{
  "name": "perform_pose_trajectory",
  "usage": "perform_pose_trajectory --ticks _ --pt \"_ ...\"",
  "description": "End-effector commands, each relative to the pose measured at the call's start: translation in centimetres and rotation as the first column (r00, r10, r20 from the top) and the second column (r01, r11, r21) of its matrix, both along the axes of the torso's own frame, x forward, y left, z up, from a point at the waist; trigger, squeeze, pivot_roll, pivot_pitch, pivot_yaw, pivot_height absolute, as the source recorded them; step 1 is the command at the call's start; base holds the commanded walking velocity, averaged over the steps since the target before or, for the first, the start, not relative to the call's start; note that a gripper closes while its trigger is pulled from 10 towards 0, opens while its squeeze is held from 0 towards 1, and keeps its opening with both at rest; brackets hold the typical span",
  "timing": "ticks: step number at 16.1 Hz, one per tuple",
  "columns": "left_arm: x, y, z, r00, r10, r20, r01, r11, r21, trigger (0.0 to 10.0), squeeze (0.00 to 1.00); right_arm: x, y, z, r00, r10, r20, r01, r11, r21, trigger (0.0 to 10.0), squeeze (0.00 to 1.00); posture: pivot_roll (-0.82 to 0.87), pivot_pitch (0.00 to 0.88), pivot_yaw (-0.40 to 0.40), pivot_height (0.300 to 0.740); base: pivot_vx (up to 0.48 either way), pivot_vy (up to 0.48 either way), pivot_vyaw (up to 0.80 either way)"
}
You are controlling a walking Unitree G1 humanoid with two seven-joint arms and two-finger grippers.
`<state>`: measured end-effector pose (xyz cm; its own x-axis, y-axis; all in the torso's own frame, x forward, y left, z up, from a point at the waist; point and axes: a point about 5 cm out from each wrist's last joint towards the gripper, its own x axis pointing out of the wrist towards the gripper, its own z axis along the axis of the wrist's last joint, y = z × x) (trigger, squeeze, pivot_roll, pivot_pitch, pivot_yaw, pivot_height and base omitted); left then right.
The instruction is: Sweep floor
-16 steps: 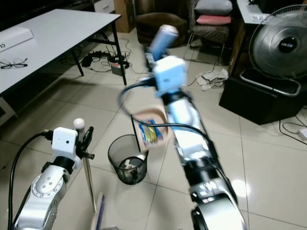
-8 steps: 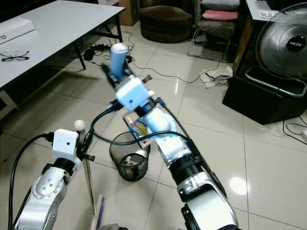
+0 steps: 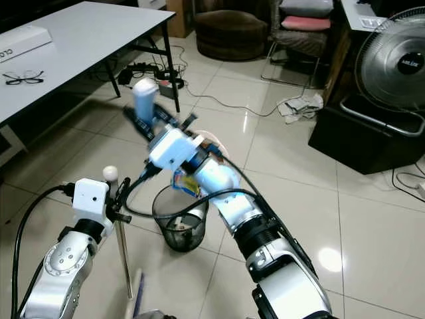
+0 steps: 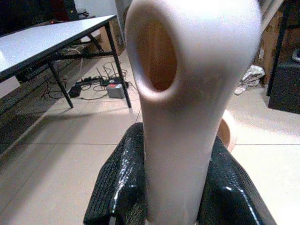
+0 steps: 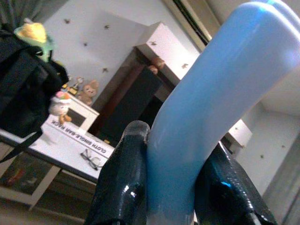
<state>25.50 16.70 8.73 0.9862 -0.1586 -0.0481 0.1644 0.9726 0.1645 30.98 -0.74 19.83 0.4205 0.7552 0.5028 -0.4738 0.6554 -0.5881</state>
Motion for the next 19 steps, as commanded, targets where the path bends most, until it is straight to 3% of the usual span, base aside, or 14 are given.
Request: perform_pose_trajectory --ticks 1,4,6,8,9,10,11,12,14,16,19 --pt "0.2 0.1 0.5 1.0 -0.006 0.024 0.005 1.0 0.024 10.0 0.0 -0.7 0.5 0.4 0.997 0.043 0.061 -0.042 0.999 -0.013 10.0 0.0 0.02 0.029 0.063 0.74 0.0 0.0 0.0" --pt "0.3 0.0 0.5 1.0 -0.01 0.024 0.009 1.0 0.027 10.0 0.0 0.3 -0.7 0.7 0.998 -0.037 0.044 0.036 0.999 0.028 10.0 0.0 0.02 0.028 0.065 0.74 0.0 0.0 0.0" --pt "0.4 -0.2 0.5 0.999 -0.029 0.025 0.028 0.999 0.037 10.0 0.0 2.4 -4.9 5.6 0.98 -0.199 0.005 0.188 0.933 0.306 10.0 0.0 0.01 0.03 0.066 0.74 0.0 0.0 0.0" --pt "0.6 -0.6 0.7 0.998 -0.056 0.029 0.055 0.998 0.04 10.0 0.0 3.0 -8.8 8.6 0.947 -0.322 -0.018 0.296 0.847 0.442 10.0 0.0 0.0 0.032 0.069 0.74 0.0 0.0 0.0" --pt "0.7 -1.0 0.7 0.997 -0.079 0.026 0.078 0.996 0.038 10.0 0.0 3.3 -11.2 8.7 0.908 -0.414 -0.067 0.4 0.804 0.439 10.0 0.0 -0.01 0.033 0.066 0.74 0.0 0.0 0.0" --pt "0.7 -1.2 0.7 0.996 -0.09 0.023 0.09 0.996 0.031 10.0 0.0 3.6 -12.5 8.2 0.877 -0.467 -0.11 0.468 0.783 0.41 10.0 0.0 -0.01 0.033 0.067 0.74 0.0 0.0 0.0" --pt "0.8 -1.3 0.8 0.995 -0.094 0.025 0.093 0.995 0.025 10.0 0.0 2.9 -14.7 7.0 0.821 -0.556 -0.126 0.561 0.749 0.352 10.0 0.0 -0.02 0.036 0.069 0.74 0.0 0.0 0.0" --pt "0.8 -1.3 0.8 0.995 -0.094 0.025 0.093 0.995 0.025 10.0 0.0 2.9 -14.7 7.0 0.821 -0.556 -0.126 0.561 0.749 0.352 10.0 0.0 -0.02 0.036 0.069 0.74 0.0 0.0 0.0" --pt "0.9 -1.3 0.8 0.995 -0.097 0.023 0.096 0.995 0.024 10.0 0.0 1.7 -17.0 4.9 0.752 -0.614 -0.239 0.658 0.677 0.331 10.0 0.0 -0.03 0.038 0.075 0.74 0.0 0.0 -0.4" --pt "0.9 -1.4 0.9 0.993 -0.114 0.024 0.114 0.993 0.019 10.0 0.0 1.0 -17.7 3.2 0.696 -0.637 -0.331 0.718 0.629 0.298 10.0 0.0 -0.03 0.037 0.077 0.74 0.0 0.0 -0.8" --pt "0.9 -2.3 1.2 0.982 -0.19 0.026 0.19 0.981 -0.027 10.0 0.0 -0.5 -18.3 -1.0 0.562 -0.669 -0.485 0.816 0.544 0.196 10.0 0.0 -0.04 0.039 0.08 0.74 0.0 0.0 -0.8"
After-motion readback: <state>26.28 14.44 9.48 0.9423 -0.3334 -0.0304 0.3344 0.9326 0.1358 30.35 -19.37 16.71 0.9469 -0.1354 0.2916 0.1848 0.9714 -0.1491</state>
